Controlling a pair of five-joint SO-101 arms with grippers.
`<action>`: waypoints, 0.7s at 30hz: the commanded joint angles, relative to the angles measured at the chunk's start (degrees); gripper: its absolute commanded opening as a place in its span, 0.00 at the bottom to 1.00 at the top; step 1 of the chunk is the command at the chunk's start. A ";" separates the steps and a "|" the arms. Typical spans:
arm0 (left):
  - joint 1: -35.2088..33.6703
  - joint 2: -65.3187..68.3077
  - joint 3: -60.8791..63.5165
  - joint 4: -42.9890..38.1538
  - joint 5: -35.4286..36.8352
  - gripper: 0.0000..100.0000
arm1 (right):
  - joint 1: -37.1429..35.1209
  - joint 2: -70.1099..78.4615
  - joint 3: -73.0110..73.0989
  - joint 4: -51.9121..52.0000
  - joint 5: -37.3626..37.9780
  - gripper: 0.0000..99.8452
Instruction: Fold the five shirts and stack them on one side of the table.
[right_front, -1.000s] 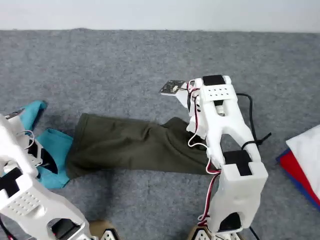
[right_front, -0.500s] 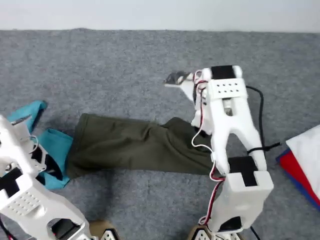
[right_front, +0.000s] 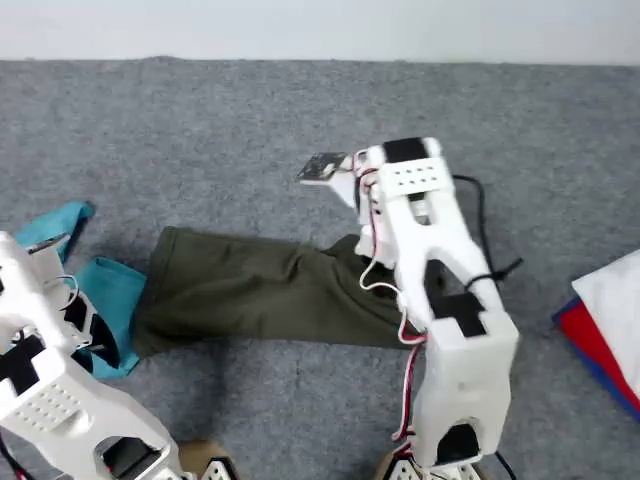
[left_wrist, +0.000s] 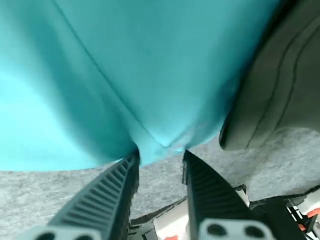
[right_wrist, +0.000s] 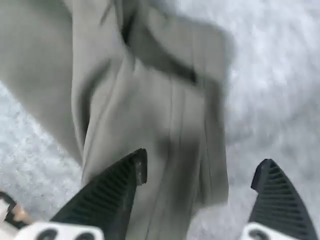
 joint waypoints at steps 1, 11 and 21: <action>0.26 -0.44 0.13 2.02 -0.62 0.13 | 0.13 4.26 -6.68 -1.71 -0.70 0.34; 0.35 -0.44 2.42 2.02 -0.62 0.13 | 0.22 27.12 -31.21 6.11 -0.53 0.32; 0.35 -0.44 2.51 2.02 -0.62 0.13 | 3.12 35.12 -48.18 10.68 -0.79 0.02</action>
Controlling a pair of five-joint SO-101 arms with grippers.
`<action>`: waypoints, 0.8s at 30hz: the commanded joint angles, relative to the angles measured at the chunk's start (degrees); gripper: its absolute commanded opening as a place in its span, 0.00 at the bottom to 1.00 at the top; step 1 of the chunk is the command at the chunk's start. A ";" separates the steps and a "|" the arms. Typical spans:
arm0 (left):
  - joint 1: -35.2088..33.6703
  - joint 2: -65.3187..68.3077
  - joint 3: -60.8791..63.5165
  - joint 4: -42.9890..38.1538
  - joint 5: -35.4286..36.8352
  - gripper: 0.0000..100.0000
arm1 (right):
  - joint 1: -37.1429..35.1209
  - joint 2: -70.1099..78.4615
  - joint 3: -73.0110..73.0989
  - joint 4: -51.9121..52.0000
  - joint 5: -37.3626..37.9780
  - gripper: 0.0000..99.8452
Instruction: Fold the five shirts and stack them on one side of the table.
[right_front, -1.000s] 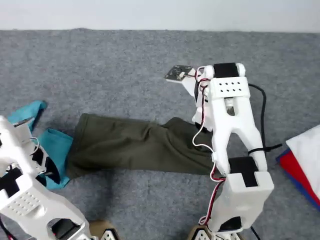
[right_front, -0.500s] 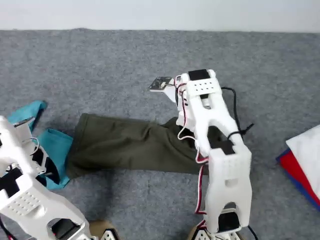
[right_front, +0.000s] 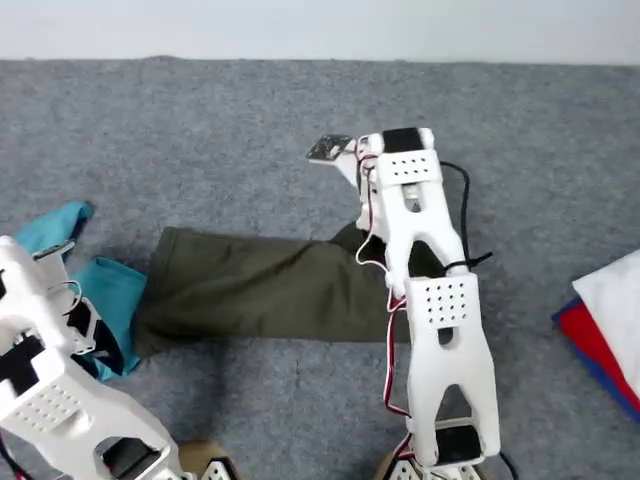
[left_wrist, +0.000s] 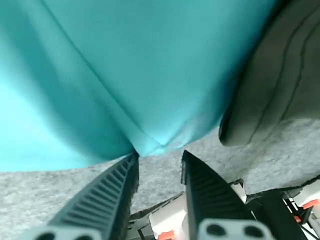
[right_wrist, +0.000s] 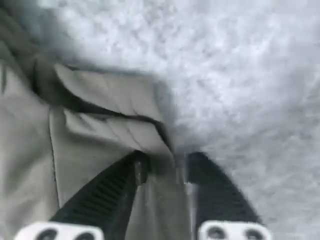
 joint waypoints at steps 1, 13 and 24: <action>0.35 -0.44 0.04 2.02 -0.62 0.13 | 0.84 0.13 -3.52 2.51 -0.44 0.01; 0.35 -0.44 0.04 2.02 -0.62 0.13 | 5.85 -3.47 -6.15 2.68 -0.26 0.01; 0.35 -0.44 0.13 2.02 -0.62 0.13 | -3.65 -27.03 22.07 2.59 6.68 0.01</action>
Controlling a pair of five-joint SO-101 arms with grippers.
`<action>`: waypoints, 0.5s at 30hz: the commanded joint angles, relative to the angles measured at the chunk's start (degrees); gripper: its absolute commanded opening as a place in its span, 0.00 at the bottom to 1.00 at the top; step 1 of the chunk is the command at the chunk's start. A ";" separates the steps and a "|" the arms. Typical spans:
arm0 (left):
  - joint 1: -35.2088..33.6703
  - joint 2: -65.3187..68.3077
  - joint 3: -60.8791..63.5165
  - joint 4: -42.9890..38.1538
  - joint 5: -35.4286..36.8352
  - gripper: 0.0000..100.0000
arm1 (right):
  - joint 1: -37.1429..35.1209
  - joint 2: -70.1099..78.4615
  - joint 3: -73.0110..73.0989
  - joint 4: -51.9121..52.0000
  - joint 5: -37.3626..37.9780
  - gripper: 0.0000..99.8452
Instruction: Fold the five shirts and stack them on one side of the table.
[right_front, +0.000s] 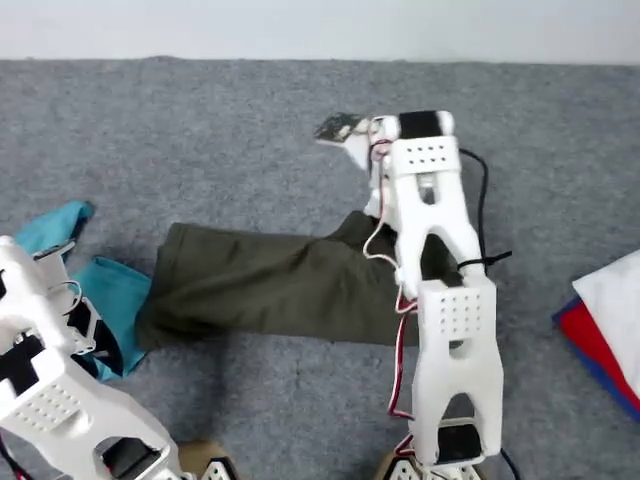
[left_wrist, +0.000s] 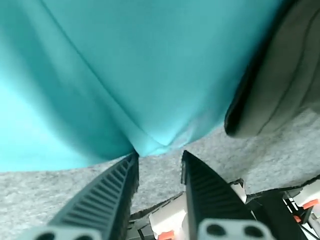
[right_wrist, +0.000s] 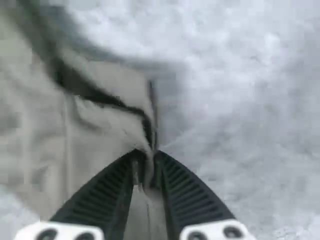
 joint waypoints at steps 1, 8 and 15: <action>0.35 -0.44 0.13 2.02 -0.62 0.13 | -3.91 -10.77 11.69 2.33 4.22 0.01; 0.35 -0.44 0.13 2.02 -0.62 0.13 | -5.23 -20.26 25.67 2.15 4.48 0.01; 0.35 -0.44 0.13 2.02 -0.62 0.13 | -6.81 -26.77 39.30 0.04 4.40 0.01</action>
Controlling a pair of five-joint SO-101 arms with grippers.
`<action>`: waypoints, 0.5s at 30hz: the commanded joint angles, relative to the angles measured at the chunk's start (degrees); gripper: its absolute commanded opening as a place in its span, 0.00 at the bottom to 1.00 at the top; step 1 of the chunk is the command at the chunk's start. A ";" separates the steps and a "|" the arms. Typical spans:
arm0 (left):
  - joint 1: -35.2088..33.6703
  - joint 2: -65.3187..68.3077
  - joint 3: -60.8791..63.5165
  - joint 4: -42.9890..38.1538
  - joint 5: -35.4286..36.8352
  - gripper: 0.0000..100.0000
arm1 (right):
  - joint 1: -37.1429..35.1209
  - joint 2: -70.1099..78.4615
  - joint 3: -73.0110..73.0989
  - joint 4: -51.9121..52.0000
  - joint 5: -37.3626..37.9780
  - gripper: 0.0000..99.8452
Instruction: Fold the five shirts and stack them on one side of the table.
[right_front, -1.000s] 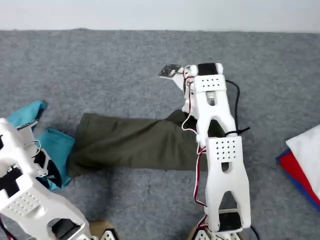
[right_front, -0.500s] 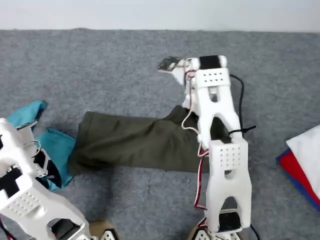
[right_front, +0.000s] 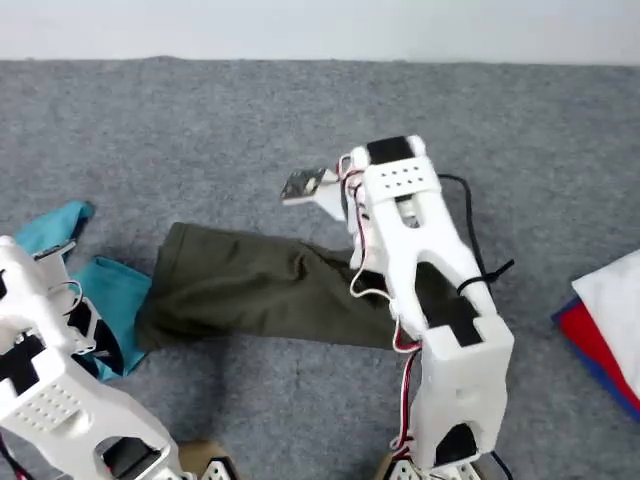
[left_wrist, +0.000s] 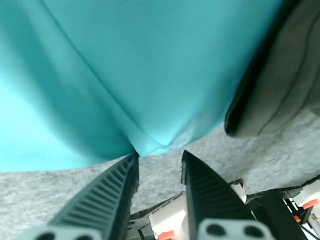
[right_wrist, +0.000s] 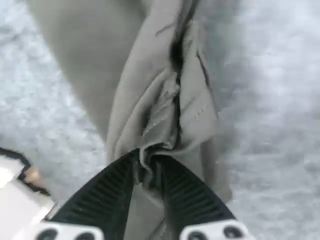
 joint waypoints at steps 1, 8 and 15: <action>0.35 -0.44 0.13 2.02 -0.62 0.13 | -1.01 -5.32 6.15 -0.84 0.26 0.01; 0.35 -0.44 1.54 2.02 -0.70 0.13 | -6.02 -12.00 18.99 -9.36 -7.12 0.14; 0.35 -0.44 3.65 1.93 -0.79 0.13 | -15.43 -17.98 22.33 -10.24 -11.43 0.25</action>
